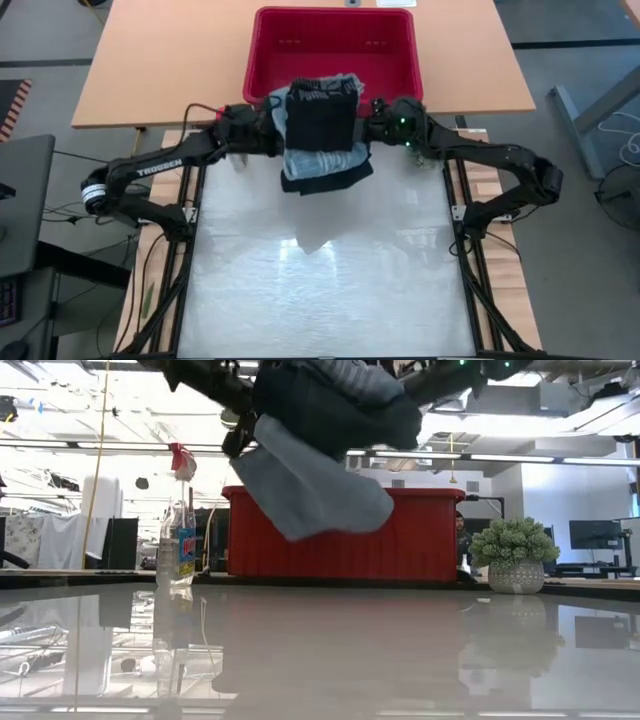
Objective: Fold Laundry from Bin
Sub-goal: Put all the clothes into the red laundry bin
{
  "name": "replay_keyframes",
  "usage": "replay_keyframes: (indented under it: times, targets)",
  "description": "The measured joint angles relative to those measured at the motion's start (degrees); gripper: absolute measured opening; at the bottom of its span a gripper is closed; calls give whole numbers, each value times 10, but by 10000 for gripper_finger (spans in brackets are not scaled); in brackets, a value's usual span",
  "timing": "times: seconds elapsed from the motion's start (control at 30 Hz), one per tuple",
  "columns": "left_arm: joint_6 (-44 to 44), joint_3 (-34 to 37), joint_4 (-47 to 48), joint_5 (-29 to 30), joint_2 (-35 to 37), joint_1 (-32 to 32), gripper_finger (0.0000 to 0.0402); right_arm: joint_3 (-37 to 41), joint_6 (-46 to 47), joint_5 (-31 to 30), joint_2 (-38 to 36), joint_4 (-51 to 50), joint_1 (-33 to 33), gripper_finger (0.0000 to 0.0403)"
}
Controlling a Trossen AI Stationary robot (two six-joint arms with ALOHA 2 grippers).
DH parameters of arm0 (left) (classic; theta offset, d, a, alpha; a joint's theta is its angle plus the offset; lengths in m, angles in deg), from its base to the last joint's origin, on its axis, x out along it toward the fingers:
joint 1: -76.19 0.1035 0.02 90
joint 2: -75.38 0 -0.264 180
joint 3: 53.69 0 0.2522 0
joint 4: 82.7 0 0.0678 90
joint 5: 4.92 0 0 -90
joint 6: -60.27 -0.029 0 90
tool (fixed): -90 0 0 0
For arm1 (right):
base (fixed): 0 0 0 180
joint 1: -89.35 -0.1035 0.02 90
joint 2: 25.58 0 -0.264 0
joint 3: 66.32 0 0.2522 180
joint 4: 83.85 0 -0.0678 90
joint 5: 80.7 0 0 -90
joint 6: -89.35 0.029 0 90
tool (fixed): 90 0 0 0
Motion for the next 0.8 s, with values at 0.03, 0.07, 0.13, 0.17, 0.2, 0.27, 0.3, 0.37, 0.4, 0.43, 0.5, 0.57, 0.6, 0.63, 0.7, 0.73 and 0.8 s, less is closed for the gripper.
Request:
replay_keyframes:
  times: [0.03,0.07,0.13,0.17,0.2,0.27,0.3,0.37,0.4,0.43,0.5,0.57,0.6,0.63,0.7,0.73,0.8]
  targets:
    - [-10,-16,9,-1,0,6,57,-11,-6,1,0,-4,4,131]
    - [-20,-32,16,-2,0,13,57,-21,-11,1,0,-5,9,131]
    - [-38,-63,21,-2,-1,29,57,-40,-14,1,3,-7,22,131]
    - [-45,-78,20,-3,-4,38,57,-51,-14,4,7,-7,28,131]
    - [-48,-92,16,-6,-9,44,57,-62,-14,8,13,-7,35,131]
    - [-49,-120,11,-19,-26,60,56,-88,-16,19,32,-10,51,131]
    - [-51,-136,12,-26,-38,67,55,-102,-17,26,44,-13,57,131]
    - [-56,-173,21,-44,-68,82,53,-132,-24,34,71,-19,74,131]
    - [-59,-195,33,-51,-83,92,53,-149,-28,39,86,-25,84,131]
    - [-66,-215,47,-57,-97,104,53,-166,-29,46,100,-29,93,131]
    - [-79,-261,77,-68,-129,126,53,-201,-30,65,127,-31,117,131]
    - [-84,-312,95,-91,-162,150,53,-239,-35,85,157,-36,138,131]
    - [-84,-338,101,-104,-179,162,53,-261,-37,93,170,-44,149,131]
    - [-83,-365,106,-115,-198,171,53,-283,-40,100,185,-50,158,131]
    - [-81,-427,128,-133,-236,186,53,-327,-42,115,212,-61,176,131]
    - [-80,-460,144,-142,-255,192,53,-348,-42,129,226,-63,184,131]
    - [-86,-529,179,-150,-290,199,53,-393,-42,145,249,-74,200,131]
